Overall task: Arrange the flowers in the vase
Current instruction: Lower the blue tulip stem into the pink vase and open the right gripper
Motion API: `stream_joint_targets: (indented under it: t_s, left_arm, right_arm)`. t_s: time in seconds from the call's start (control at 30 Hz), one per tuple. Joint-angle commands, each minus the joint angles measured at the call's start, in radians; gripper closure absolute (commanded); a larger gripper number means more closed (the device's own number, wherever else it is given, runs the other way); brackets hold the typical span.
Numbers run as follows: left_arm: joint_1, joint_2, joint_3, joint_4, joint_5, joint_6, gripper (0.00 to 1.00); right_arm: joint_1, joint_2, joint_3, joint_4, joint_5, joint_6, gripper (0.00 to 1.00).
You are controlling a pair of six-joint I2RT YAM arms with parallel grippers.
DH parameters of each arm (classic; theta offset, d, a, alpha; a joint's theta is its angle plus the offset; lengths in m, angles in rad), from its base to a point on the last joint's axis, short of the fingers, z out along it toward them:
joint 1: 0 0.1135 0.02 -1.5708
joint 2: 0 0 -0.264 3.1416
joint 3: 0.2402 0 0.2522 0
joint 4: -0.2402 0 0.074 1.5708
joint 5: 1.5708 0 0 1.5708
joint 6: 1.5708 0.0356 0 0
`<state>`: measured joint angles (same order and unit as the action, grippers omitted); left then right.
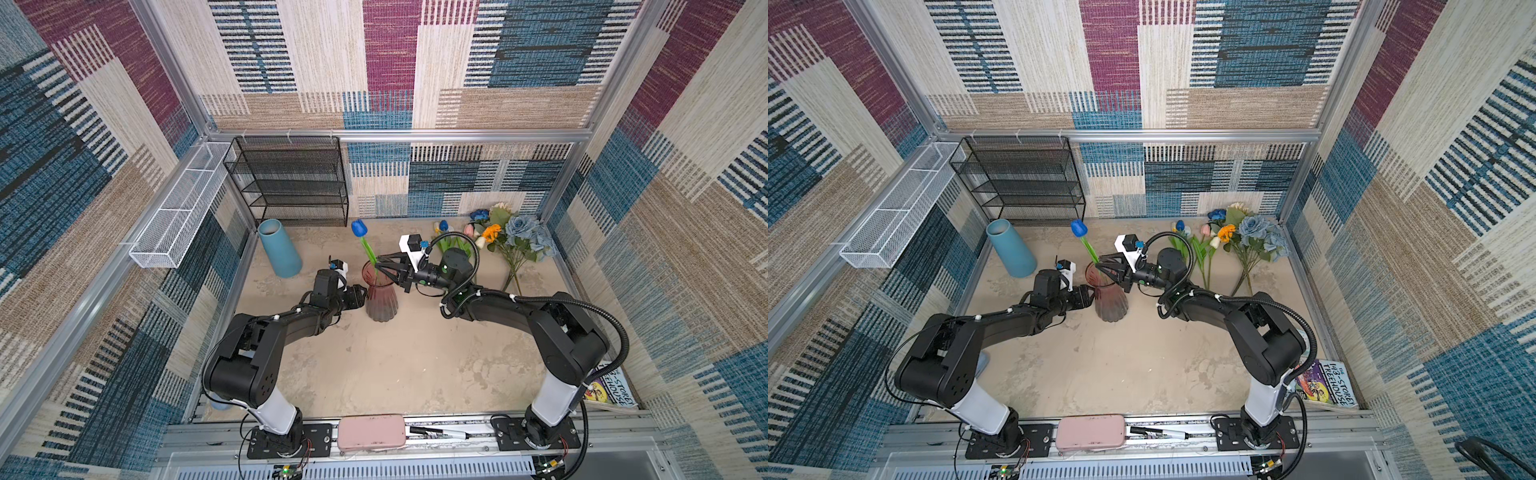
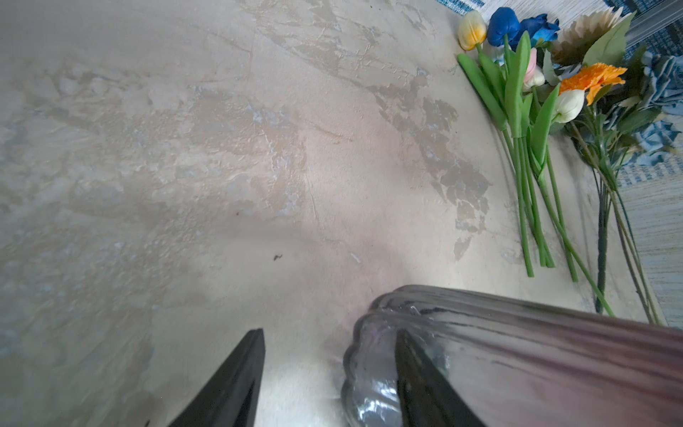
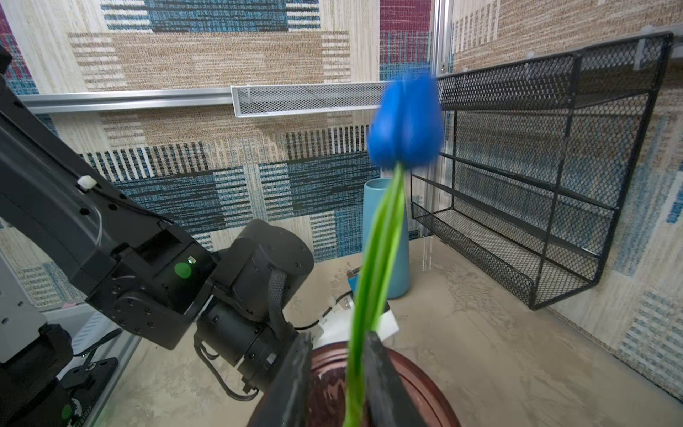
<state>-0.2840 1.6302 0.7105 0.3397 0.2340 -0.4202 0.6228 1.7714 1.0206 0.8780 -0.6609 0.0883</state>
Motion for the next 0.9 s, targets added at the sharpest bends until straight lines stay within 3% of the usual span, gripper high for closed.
stream_joint_targets:
  t_s: [0.0, 0.37, 0.5, 0.87]
  left_arm:
    - [-0.001, -0.013, -0.002, 0.029, -0.005, -0.003, 0.4]
    - [-0.001, -0.043, 0.021, -0.02, 0.014, 0.026, 0.37]
    - [-0.003, -0.062, 0.021, -0.026, 0.025, 0.039, 0.37]
    - [-0.047, 0.029, 0.045, -0.027, 0.054, 0.031, 0.47]
  right_arm:
    - [0.002, -0.032, -0.018, -0.053, 0.06, -0.073, 0.6]
    - [0.002, -0.127, -0.113, -0.057, 0.155, -0.144, 0.35]
    - [0.002, -0.191, -0.161, -0.045, 0.183, -0.156, 0.31]
    - [-0.025, -0.382, -0.107, -0.289, 0.493, -0.083, 0.23]
